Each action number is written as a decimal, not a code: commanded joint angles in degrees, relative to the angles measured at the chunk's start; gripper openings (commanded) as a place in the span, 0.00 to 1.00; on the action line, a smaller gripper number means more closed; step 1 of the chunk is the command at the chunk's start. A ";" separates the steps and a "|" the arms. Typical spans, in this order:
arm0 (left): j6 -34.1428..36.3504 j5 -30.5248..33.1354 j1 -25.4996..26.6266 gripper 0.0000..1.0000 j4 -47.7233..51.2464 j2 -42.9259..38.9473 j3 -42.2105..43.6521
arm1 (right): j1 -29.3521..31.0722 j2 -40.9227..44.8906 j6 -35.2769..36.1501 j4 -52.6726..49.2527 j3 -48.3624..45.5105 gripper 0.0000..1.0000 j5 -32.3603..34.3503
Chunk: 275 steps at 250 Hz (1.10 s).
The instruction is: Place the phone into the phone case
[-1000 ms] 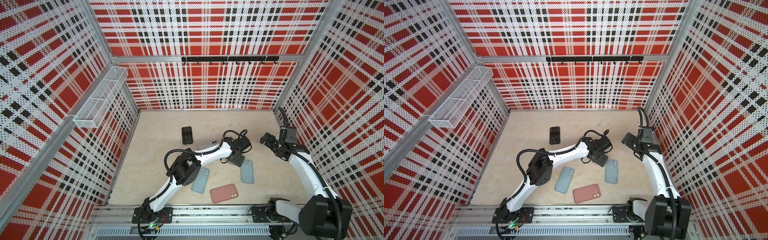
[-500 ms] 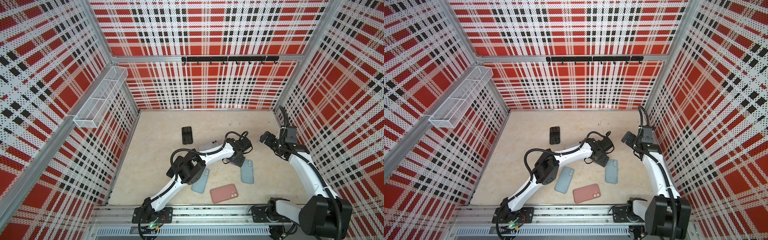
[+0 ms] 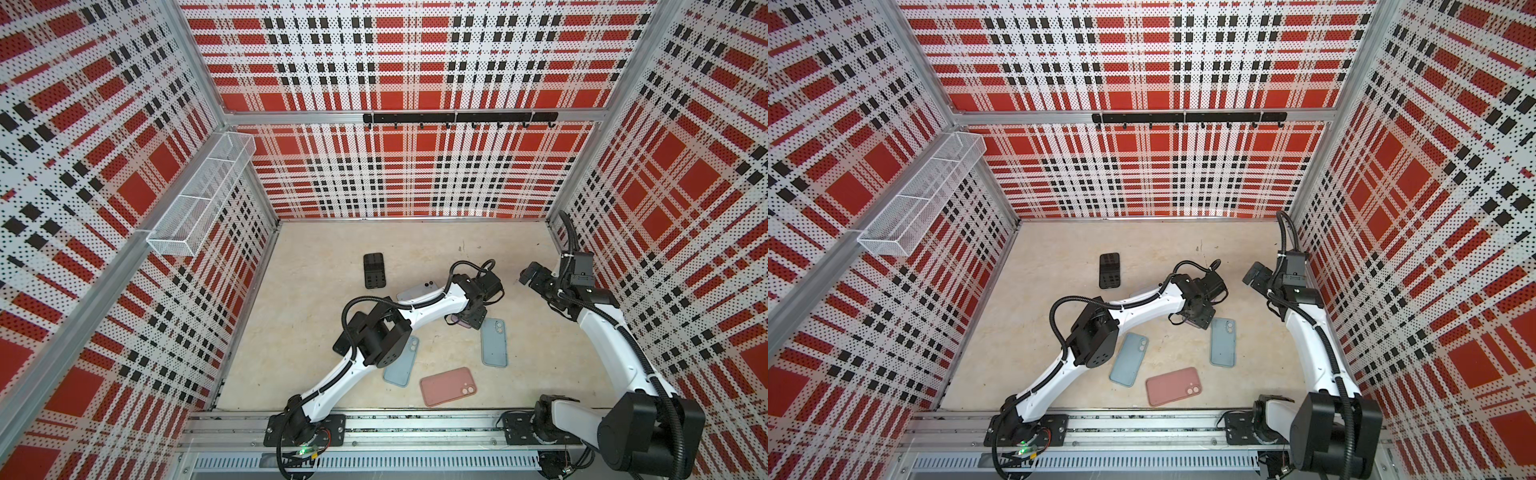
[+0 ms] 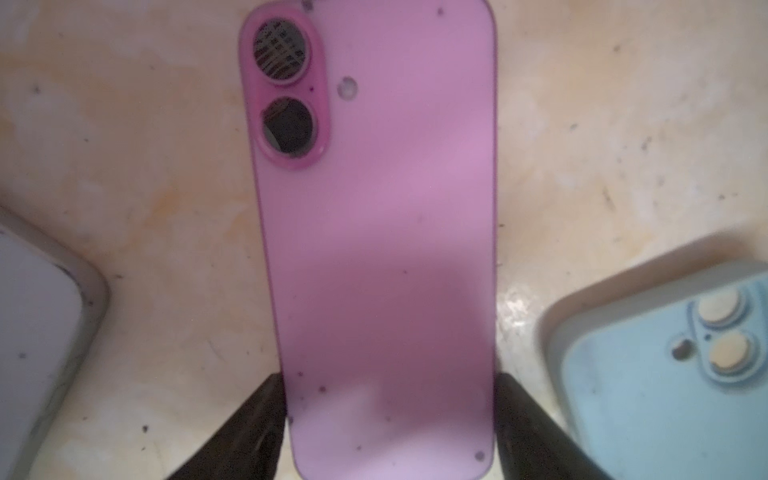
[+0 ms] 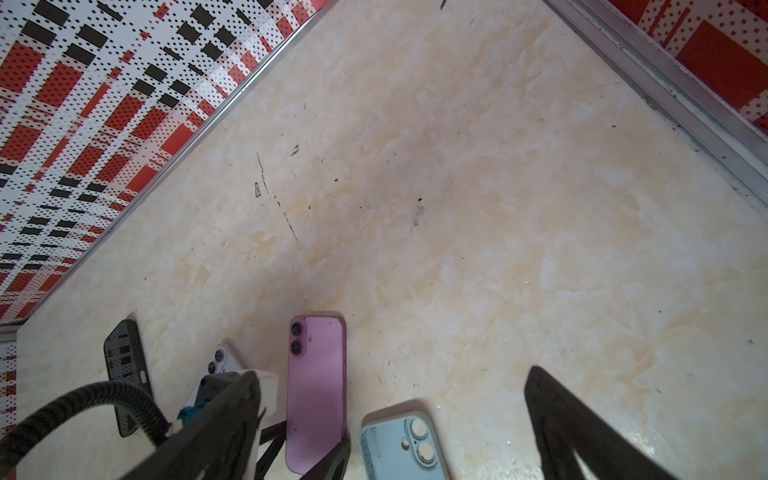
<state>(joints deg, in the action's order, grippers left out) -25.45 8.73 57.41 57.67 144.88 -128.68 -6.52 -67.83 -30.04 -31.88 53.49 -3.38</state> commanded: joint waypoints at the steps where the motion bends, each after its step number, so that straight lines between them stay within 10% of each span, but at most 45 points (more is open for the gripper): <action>1: 0.36 3.19 -1.50 0.66 3.77 3.65 0.87 | -0.25 0.73 -0.19 2.08 1.52 1.00 0.65; 275: 7.93 -13.86 -12.46 0.63 -18.80 -19.91 23.50 | -0.24 -0.67 0.51 8.77 -1.64 1.00 -14.86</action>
<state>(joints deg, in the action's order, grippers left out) -18.09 -4.43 44.77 41.30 126.61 -106.02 -6.52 -66.22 -28.77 -25.98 51.88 -14.11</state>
